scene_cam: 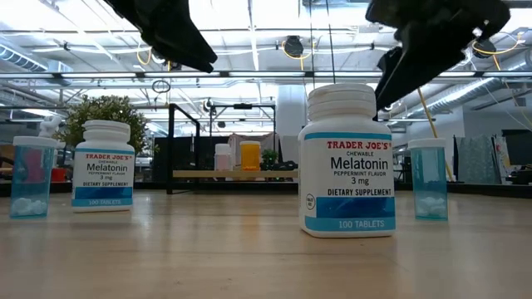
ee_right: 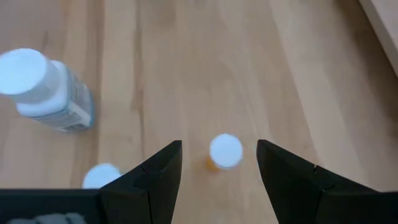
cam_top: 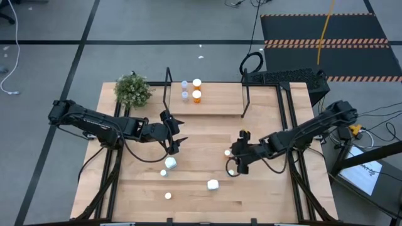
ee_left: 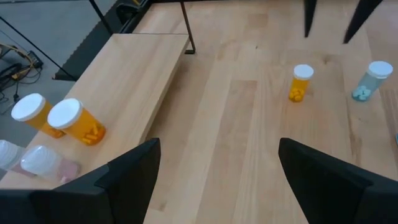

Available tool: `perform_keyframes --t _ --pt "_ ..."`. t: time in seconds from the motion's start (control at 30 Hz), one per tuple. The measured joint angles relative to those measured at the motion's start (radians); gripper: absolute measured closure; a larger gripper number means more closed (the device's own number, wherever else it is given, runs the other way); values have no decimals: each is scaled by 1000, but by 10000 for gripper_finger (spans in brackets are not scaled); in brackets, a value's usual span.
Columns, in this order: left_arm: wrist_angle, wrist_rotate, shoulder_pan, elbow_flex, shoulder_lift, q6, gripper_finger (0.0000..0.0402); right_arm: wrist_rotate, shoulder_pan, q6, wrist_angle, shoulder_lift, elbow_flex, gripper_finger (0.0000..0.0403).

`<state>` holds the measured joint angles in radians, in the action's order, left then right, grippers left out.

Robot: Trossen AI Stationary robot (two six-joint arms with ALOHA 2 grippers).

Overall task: Pick and place medicine bottles onto shelf by color
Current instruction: Put the right small orange pill bottle on the shelf

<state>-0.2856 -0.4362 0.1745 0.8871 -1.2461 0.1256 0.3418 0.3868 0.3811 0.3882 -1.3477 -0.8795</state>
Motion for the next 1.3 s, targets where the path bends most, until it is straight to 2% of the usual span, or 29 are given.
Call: perform_keyframes --t 0.17,0.53,0.63,1.3 --pt "1 0 -3 0 0 -14 73 -5 -9 -41 -24 -56 0 191" --pt "0 0 -6 0 0 -26 73 -6 -43 -60 -57 -137 0 145" --pt "0 0 -6 0 0 -26 73 -33 -55 -58 -62 -148 0 143" --pt "6 0 -13 0 0 -26 73 -164 -132 -84 -196 -153 85 213"
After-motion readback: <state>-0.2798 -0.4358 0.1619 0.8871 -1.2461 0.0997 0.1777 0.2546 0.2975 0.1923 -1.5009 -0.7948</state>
